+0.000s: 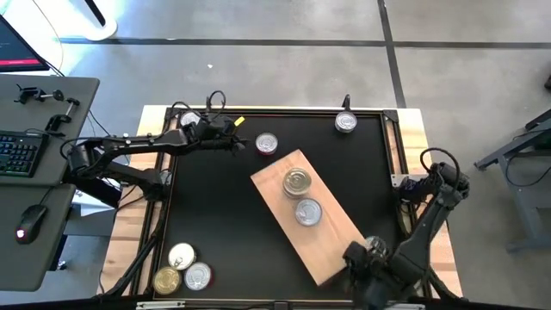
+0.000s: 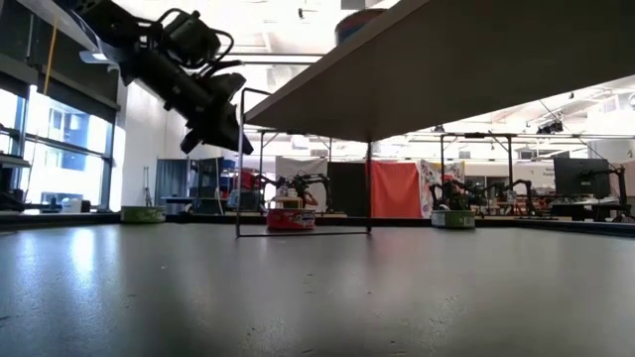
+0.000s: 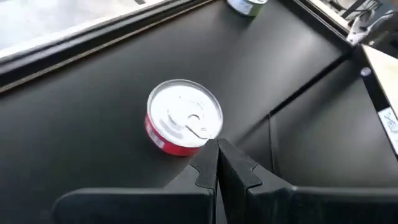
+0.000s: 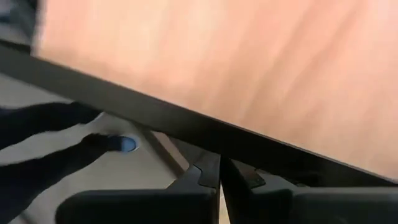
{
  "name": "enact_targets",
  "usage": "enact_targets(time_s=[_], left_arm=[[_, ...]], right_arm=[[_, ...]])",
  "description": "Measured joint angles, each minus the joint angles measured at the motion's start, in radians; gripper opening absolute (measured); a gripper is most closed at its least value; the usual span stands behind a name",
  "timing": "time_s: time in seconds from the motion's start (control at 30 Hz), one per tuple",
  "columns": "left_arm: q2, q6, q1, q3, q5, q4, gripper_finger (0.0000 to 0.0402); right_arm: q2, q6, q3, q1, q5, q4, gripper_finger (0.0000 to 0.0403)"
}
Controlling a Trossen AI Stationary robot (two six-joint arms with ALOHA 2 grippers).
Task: Stack canned seafood by type on shelf
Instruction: Stack the red tuna can on top of the red tuna can on the shelf
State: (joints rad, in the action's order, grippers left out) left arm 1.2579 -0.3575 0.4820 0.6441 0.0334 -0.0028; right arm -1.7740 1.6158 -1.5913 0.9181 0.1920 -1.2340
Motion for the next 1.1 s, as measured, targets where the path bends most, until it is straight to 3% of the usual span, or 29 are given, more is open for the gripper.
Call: enact_targets(time_s=[0.4,0.6,1.1], left_arm=[[0.038,0.124,0.052,0.0,0.065,0.04,0.0],[0.122,0.078,0.053,0.002,0.18,0.115,0.0],[0.237,-0.037,-0.002,0.0,0.165,0.371,0.0]], right_arm=[[0.083,-0.003,0.002,-0.183,0.027,-0.238,0.0],[0.129,-0.015,0.003,-0.263,0.033,-0.35,0.0],[0.241,-0.164,0.003,-0.373,0.142,-0.337,0.0]])
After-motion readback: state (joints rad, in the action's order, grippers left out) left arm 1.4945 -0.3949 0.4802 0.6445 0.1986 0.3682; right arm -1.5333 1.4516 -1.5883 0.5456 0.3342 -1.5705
